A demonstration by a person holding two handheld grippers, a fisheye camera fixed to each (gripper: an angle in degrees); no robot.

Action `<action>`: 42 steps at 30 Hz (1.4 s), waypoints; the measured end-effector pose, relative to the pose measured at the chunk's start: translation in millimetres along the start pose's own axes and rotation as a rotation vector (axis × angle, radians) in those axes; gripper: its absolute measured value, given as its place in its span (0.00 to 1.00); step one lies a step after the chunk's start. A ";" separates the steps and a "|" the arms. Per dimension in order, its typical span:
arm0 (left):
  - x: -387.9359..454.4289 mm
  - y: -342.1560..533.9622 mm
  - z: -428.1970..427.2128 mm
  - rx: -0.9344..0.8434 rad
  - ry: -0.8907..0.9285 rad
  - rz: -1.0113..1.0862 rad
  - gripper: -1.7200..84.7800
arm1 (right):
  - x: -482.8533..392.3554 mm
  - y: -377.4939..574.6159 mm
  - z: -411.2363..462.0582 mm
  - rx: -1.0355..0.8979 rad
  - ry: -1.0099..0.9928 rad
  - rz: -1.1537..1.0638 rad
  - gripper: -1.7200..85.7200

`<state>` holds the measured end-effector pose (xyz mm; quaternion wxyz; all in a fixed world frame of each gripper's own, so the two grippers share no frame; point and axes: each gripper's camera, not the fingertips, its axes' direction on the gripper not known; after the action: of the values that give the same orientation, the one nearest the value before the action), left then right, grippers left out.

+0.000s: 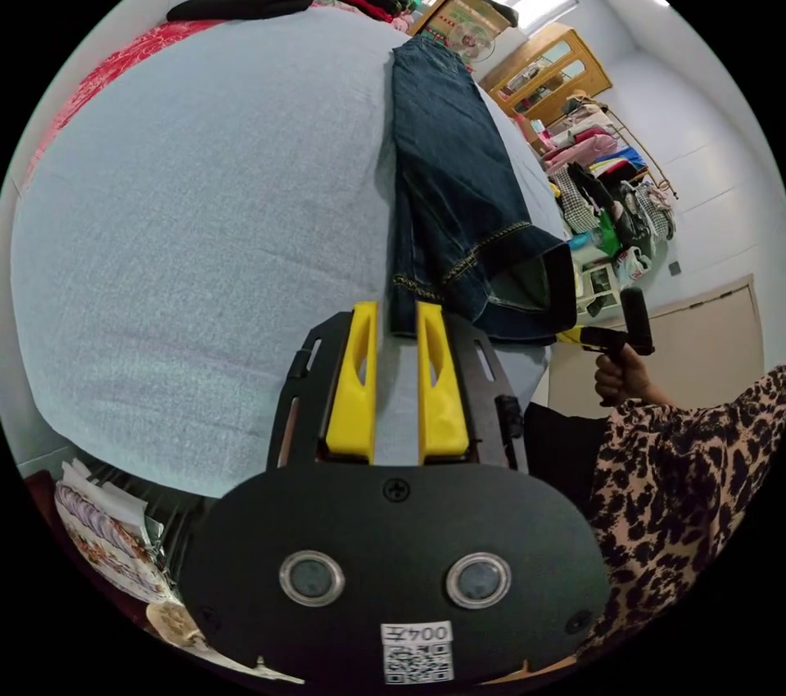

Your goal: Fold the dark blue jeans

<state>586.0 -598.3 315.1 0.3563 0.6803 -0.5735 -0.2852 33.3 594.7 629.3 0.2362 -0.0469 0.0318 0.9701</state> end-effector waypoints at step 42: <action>1.7 13.0 0.1 -0.073 0.179 -0.091 0.04 | -37.5 25.0 61.7 -0.160 0.271 -0.098 0.06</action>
<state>578.8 -601.1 325.6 0.4176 0.7148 -0.4971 -0.2597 50.2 560.6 695.6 0.2723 -0.1976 -0.0164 0.9416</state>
